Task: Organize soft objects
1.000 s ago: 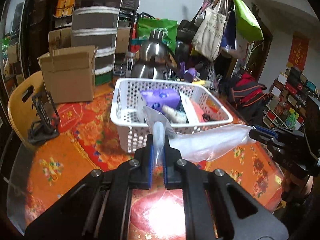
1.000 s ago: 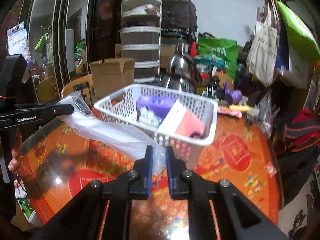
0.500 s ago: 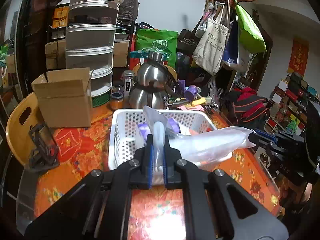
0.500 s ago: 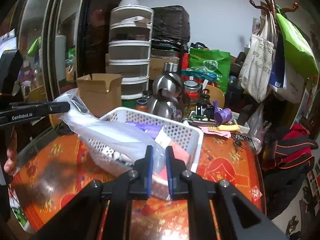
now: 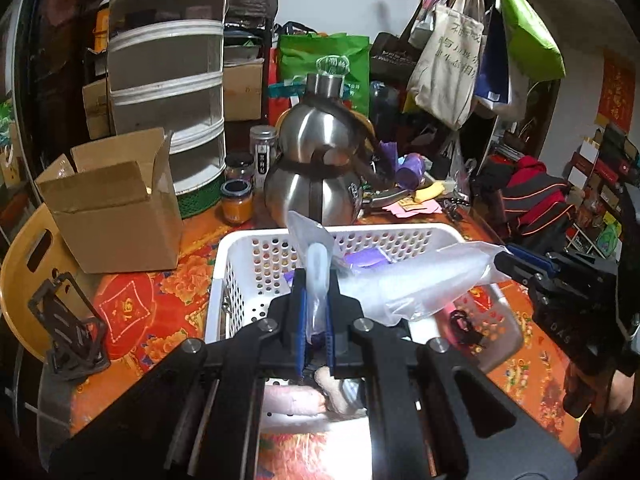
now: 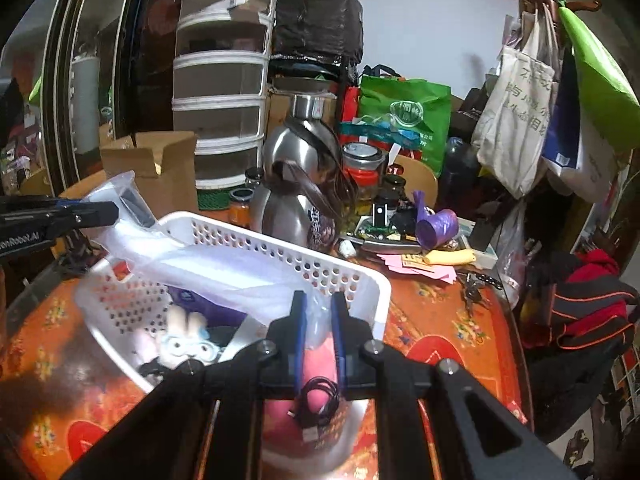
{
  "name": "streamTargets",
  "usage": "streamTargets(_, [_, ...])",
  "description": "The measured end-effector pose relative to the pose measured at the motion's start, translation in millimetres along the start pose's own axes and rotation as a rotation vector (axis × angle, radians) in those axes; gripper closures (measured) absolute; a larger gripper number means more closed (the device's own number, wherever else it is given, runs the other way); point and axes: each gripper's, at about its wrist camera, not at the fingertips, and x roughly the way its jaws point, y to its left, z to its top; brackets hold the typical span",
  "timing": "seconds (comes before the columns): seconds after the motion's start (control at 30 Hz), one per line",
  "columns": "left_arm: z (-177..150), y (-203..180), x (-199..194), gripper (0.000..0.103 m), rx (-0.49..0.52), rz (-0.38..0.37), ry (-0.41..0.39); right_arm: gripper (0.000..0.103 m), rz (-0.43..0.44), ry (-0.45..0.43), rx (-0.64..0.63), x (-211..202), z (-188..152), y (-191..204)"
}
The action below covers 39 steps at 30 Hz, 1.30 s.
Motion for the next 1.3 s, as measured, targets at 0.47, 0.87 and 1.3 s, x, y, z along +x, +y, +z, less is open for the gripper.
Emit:
streamTargets(0.47, [-36.1, 15.2, 40.5, 0.02, 0.019, 0.08, 0.055, 0.029, -0.055, 0.018, 0.021, 27.0, -23.9, -3.4])
streamTargets(0.87, [-65.7, 12.7, -7.1, 0.0, 0.06, 0.115, -0.003, 0.0, 0.065, -0.01, 0.176, -25.3, -46.1, -12.1])
streamTargets(1.3, [-159.9, 12.0, -106.5, 0.0, -0.001, 0.084, 0.03, 0.0, 0.071, 0.119, 0.38, -115.7, -136.3, 22.4])
